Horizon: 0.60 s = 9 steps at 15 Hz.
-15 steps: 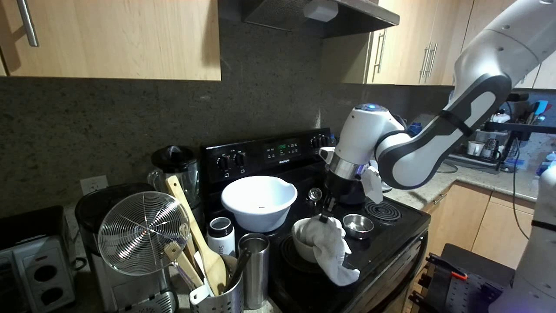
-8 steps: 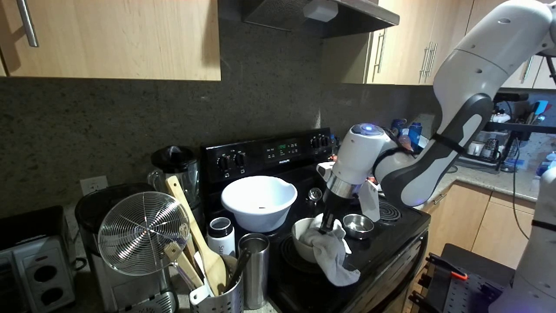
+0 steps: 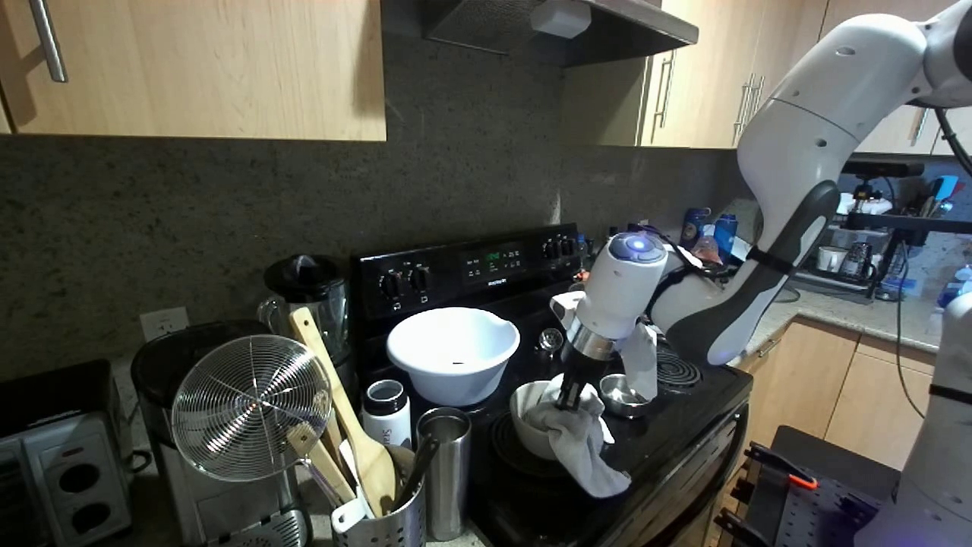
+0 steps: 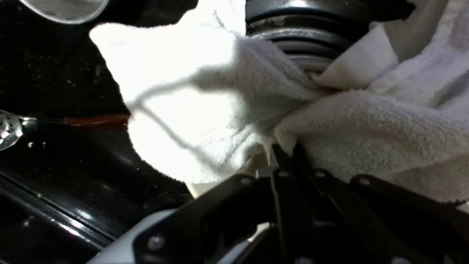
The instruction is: Use the towel to wipe the grey bowl, place the towel on the left side of the countertop, place the silver bowl inside the grey bowl then put the grey bowl inside the white basin
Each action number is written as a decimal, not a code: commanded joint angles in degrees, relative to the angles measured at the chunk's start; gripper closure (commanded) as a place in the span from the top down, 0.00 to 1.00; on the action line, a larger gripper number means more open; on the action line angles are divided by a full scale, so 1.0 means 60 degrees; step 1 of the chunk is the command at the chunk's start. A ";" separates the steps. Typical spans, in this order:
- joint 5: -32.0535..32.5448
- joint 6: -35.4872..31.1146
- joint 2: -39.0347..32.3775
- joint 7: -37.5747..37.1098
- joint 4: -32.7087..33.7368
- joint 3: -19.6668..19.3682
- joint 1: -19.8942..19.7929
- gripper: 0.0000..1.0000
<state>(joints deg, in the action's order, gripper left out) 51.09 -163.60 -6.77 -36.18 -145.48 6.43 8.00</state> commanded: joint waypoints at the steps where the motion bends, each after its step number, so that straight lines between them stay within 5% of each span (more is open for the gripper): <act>1: 0.1385 0.0665 -0.0118 -0.1697 0.0502 -0.0169 0.0345 0.05; 4: 0.1733 0.0372 -0.0250 -0.2828 0.0613 -0.0060 0.0377 0.05; 9: -0.0048 0.0295 -0.0645 -0.2204 0.0432 0.0401 0.0335 0.06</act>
<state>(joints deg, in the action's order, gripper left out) 56.95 -162.25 -8.92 -52.05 -142.98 7.15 10.13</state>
